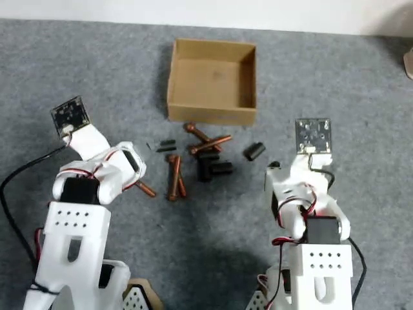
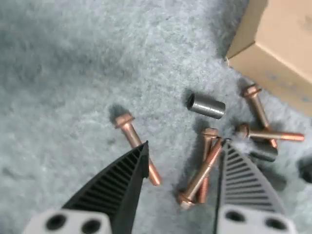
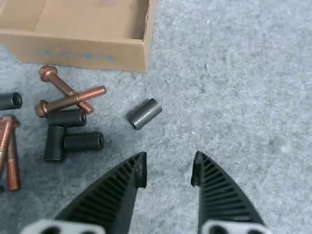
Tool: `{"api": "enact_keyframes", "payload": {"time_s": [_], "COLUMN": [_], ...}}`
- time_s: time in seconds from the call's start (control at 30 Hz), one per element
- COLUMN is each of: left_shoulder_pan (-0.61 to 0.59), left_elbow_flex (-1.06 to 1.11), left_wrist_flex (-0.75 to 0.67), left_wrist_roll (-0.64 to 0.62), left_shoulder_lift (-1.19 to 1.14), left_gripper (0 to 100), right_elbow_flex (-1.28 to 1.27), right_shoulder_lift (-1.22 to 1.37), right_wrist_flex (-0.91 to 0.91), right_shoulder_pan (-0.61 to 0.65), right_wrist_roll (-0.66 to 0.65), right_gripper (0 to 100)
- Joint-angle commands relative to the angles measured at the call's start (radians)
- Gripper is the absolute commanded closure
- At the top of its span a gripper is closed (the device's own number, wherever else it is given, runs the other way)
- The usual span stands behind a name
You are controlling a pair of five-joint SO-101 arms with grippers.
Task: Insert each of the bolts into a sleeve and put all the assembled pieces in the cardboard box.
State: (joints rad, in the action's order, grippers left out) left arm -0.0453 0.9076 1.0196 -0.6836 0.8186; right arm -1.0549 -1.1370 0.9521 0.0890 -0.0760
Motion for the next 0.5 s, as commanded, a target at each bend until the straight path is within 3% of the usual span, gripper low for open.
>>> {"api": "enact_keyframes", "payload": {"time_s": [0.0, 0.17, 0.47], "left_shoulder_pan": [0.013, -0.013, -0.068], "left_elbow_flex": [-0.028, -0.154, -0.329], "left_wrist_flex": [-0.025, -0.035, 0.055], "left_wrist_roll": [-0.112, -0.198, -0.308], "left_shoulder_lift": [-0.088, -0.323, -0.601], "left_gripper": [80, 85, 85], "right_elbow_flex": [0.018, 0.018, 0.016], "right_shoulder_lift": [0.005, 0.005, 0.004], "right_wrist_flex": [-0.022, -0.022, -0.022], "right_shoulder_pan": [0.007, 0.007, 0.007], "right_wrist_roll": [0.005, 0.006, 0.035], "right_gripper": [84.0, 84.0, 84.0]}}
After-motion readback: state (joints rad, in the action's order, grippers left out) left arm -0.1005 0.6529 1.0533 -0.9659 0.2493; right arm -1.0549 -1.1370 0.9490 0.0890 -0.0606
